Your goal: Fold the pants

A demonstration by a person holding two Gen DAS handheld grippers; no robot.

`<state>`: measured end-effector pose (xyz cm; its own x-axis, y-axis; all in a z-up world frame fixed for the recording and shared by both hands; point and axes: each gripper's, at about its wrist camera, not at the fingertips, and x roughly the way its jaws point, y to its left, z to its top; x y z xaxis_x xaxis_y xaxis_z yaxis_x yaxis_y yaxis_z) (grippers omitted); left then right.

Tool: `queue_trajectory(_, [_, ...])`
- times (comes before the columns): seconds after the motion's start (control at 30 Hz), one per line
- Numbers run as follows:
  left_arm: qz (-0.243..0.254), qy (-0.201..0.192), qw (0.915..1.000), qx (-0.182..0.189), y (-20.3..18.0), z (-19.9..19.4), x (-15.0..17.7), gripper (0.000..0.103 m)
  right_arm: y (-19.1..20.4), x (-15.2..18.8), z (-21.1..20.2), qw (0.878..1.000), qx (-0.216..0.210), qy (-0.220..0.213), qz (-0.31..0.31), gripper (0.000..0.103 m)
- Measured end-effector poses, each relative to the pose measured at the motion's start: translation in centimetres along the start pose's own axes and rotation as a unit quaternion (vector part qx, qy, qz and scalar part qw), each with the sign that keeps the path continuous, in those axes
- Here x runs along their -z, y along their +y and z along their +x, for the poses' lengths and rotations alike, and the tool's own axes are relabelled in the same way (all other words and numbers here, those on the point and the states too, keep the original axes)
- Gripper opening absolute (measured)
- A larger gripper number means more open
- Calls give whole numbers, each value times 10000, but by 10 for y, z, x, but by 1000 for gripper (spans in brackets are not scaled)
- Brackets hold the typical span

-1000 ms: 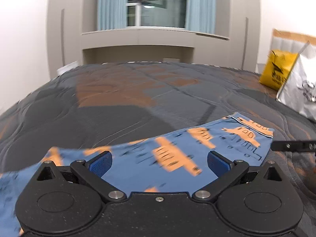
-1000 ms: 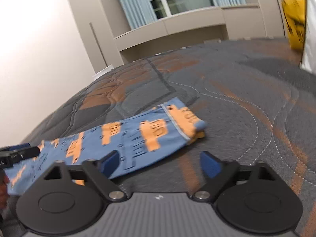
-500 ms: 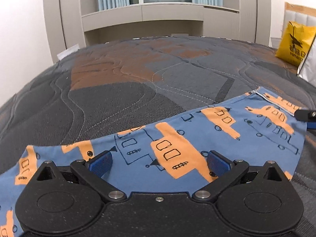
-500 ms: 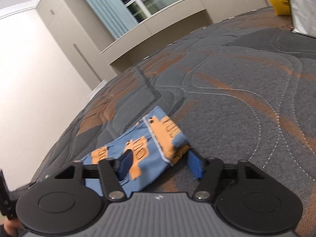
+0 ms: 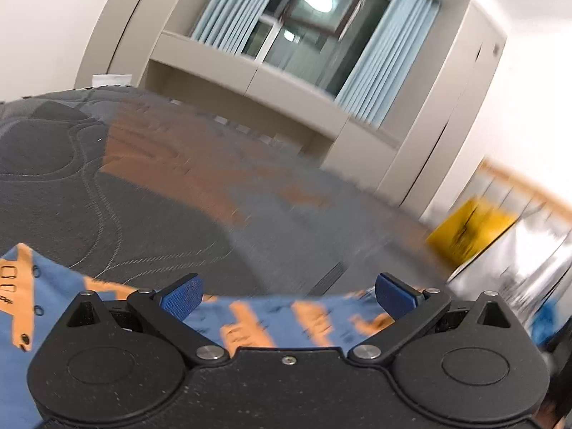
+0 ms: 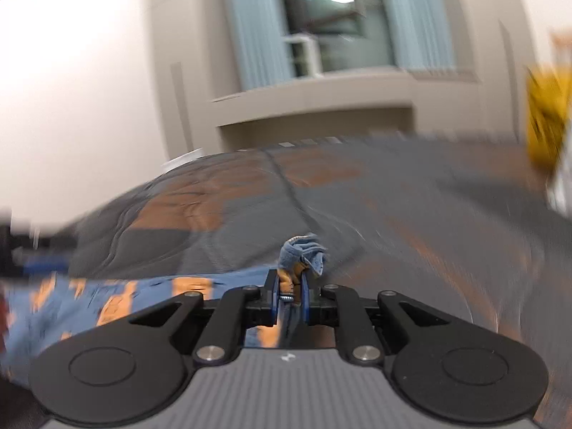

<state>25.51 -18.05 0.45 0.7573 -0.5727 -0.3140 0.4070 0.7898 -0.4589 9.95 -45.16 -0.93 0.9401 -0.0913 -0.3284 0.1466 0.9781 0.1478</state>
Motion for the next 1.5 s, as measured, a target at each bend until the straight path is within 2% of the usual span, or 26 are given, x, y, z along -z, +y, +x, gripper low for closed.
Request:
queue_trajectory(0.07, [-169, -59, 9995, 246, 4, -6, -4, 102, 33, -4, -4, 9976, -62, -98, -680, 13])
queue_trajectory(0.13, [-301, 62, 9983, 490, 9, -9, -6, 102, 67, -4, -7, 9911, -204, -169, -1308, 13])
queue_trajectory(0.27, [-718, 498, 9921, 900, 29, -7, -1, 102, 137, 13, -15, 9665, -450, -213, -2517, 13])
queue_trajectory(0.4, [-1111, 883, 9873, 718, 50, 4, 13, 102, 184, 38, -9, 9474, -680, 208, -3122, 13])
queue_trajectory(0.53, [-1174, 1166, 9850, 486, 55, 14, 21, 102, 205, 64, 4, 9319, -433, 434, -3575, 17])
queue_trajectory(0.63, [-1146, 1241, 9838, 601, 57, 18, 24, 102, 209, 71, 6, 9281, -315, 408, -3688, 26])
queue_trajectory(0.67, [-1123, 1274, 9836, 615, 57, 19, 25, 102, 209, 72, 7, 9276, -304, 396, -3703, 26])
queue_trajectory(0.7, [-1086, 1288, 9838, 618, 57, 19, 26, 102, 210, 72, 9, 9281, -334, 403, -3687, 25])
queue_trajectory(0.77, [-1058, 1297, 9839, 633, 56, 21, 28, 102, 209, 70, 13, 9303, -409, 449, -3616, 15])
queue_trajectory(1.0, [-1300, 1672, 9759, 527, 55, 28, 21, 99, 192, 63, -2, 9484, -522, 105, -3125, 14])
queue_trajectory(1.1, [-1526, 1855, 9686, 636, 52, 37, 21, 83, 190, 60, -9, 9522, -629, 98, -2988, 14])
queue_trajectory(1.17, [-1606, 1972, 9655, 560, 50, 43, 26, 64, 191, 58, -8, 9514, -621, 122, -3014, 14])
queue_trajectory(1.2, [-1574, 1967, 9667, 443, 49, 44, 28, 57, 192, 58, -9, 9509, -601, 142, -3031, 14])
queue_trajectory(1.27, [-1494, 1889, 9703, 213, 48, 42, 31, 34, 191, 60, -10, 9492, -572, 204, -3089, 15])
queue_trajectory(1.3, [-1502, 1844, 9712, 159, 49, 41, 32, 30, 191, 61, -10, 9482, -557, 227, -3120, 15])
queue_trajectory(1.37, [-1554, 1817, 9710, 67, 52, 42, 33, 15, 193, 63, -7, 9457, -524, 270, -3198, 16])
queue_trajectory(1.5, [-1535, 1749, 9725, 42, 54, 42, 37, 12, 197, 67, -2, 9413, -473, 326, -3327, 17])
